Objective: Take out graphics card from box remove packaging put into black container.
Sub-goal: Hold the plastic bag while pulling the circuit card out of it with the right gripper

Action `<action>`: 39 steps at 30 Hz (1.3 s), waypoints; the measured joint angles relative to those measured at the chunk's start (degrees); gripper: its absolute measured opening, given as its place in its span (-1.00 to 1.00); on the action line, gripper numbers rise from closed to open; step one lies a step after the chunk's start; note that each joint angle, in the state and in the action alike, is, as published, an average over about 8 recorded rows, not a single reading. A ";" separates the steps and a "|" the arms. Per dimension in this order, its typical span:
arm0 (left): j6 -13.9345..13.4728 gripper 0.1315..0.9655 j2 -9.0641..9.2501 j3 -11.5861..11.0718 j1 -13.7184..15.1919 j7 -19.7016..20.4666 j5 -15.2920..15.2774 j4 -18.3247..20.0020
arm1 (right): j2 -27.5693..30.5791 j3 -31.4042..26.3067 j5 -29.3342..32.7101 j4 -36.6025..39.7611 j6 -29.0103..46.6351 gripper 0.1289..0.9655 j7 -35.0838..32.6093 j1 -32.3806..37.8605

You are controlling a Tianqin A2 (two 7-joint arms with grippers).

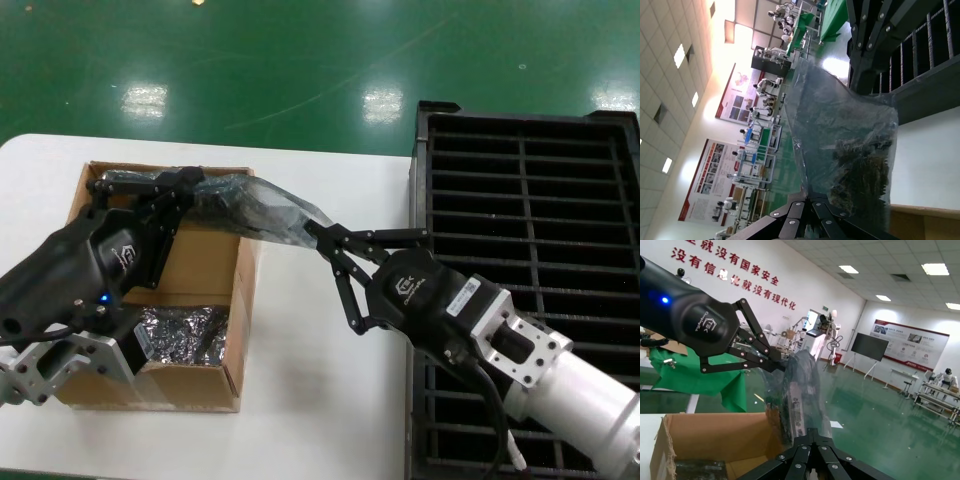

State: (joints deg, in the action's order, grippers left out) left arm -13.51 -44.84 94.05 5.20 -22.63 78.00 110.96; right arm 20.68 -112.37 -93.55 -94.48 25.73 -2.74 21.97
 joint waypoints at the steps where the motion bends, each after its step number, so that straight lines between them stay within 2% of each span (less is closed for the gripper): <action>1: 0.00 -0.98 0.00 0.00 0.00 0.00 0.00 0.00 | -0.15 -0.07 0.00 0.37 0.06 -0.99 0.00 0.24; 24: 0.00 -0.98 0.00 0.00 0.00 0.00 0.00 0.00 | -3.06 -2.11 -0.70 7.75 4.04 -0.99 0.57 6.79; 33: 0.00 -0.98 0.00 0.00 0.00 0.00 0.00 0.00 | -1.67 -3.48 0.40 9.60 7.69 -0.99 5.97 11.36; 39: 0.00 -0.98 0.00 0.00 0.00 0.00 0.00 0.00 | -1.07 -4.12 -0.24 14.49 12.21 -0.99 10.36 16.41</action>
State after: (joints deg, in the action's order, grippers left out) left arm -13.51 -44.84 94.05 5.20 -22.63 78.00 110.96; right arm 19.61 -116.48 -93.79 -79.98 37.94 7.62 38.38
